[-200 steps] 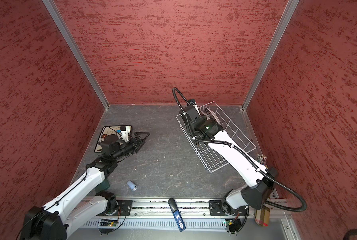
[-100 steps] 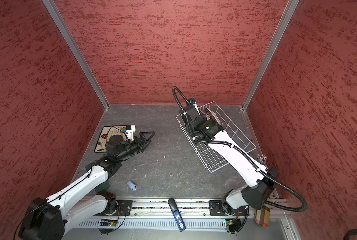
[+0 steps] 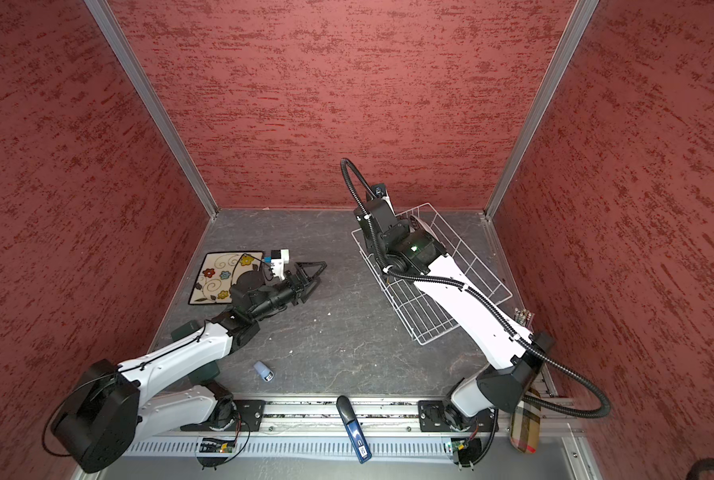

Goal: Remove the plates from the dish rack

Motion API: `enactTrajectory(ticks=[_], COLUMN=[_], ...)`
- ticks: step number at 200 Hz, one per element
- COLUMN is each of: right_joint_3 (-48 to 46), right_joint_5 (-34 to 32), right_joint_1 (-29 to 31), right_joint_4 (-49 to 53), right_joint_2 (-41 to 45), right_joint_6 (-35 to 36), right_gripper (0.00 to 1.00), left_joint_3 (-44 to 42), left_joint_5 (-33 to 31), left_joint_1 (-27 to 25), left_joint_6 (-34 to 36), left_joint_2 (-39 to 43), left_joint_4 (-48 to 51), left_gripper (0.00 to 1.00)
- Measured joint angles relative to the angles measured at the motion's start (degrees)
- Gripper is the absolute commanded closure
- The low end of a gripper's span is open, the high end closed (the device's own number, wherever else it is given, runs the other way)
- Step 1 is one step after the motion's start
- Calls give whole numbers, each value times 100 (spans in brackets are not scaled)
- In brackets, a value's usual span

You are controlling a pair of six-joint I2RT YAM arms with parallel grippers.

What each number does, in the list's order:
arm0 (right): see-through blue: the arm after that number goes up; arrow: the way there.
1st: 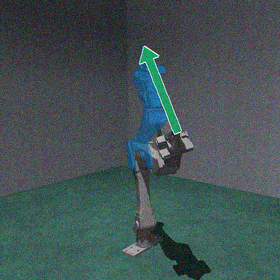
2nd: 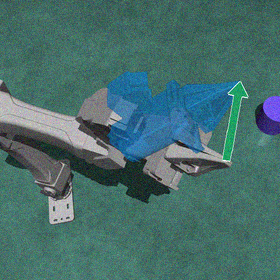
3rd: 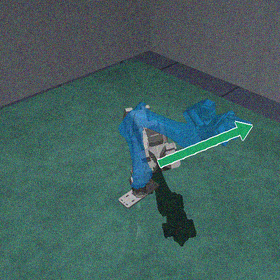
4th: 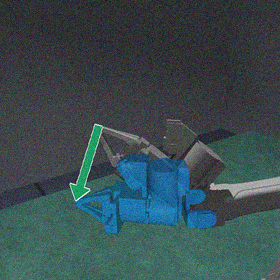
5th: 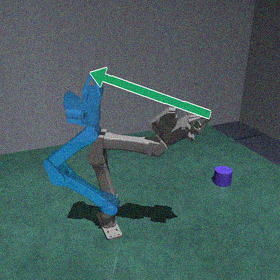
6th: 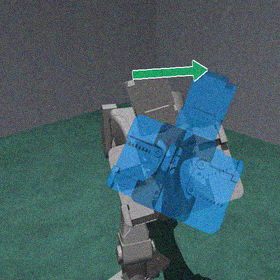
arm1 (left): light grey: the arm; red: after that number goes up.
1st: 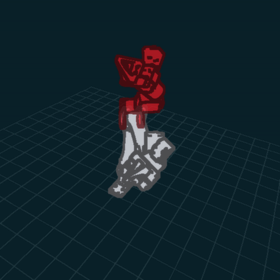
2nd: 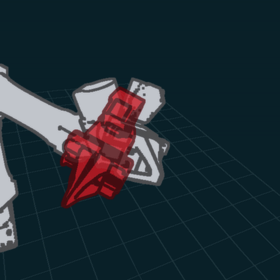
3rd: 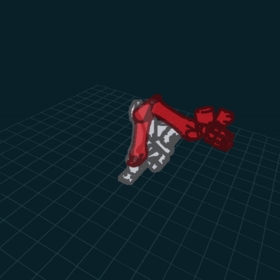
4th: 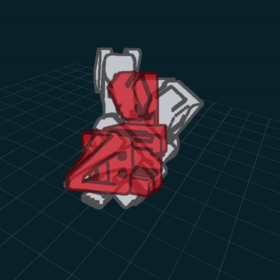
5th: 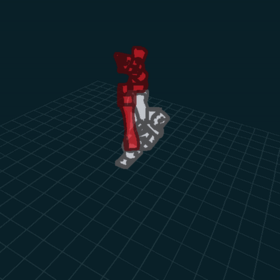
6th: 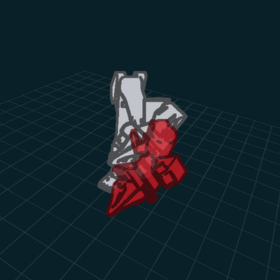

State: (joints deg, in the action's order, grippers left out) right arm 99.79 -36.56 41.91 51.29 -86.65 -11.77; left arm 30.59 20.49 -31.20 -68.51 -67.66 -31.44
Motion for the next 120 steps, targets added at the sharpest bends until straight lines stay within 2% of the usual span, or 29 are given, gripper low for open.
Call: enactTrajectory(ticks=[39,120], right_joint_3=[216,549], right_joint_5=[7,197], right_joint_1=[44,186], right_joint_4=[107,44], right_joint_2=[-118,-177], right_joint_6=[-2,-175], right_gripper=[100,100], left_joint_3=[208,337], left_joint_5=[-2,22], left_joint_1=[-192,-197], left_joint_6=[-219,-671], left_joint_2=[-470,-1464], left_joint_4=[-527,-1805], left_gripper=[1,1])
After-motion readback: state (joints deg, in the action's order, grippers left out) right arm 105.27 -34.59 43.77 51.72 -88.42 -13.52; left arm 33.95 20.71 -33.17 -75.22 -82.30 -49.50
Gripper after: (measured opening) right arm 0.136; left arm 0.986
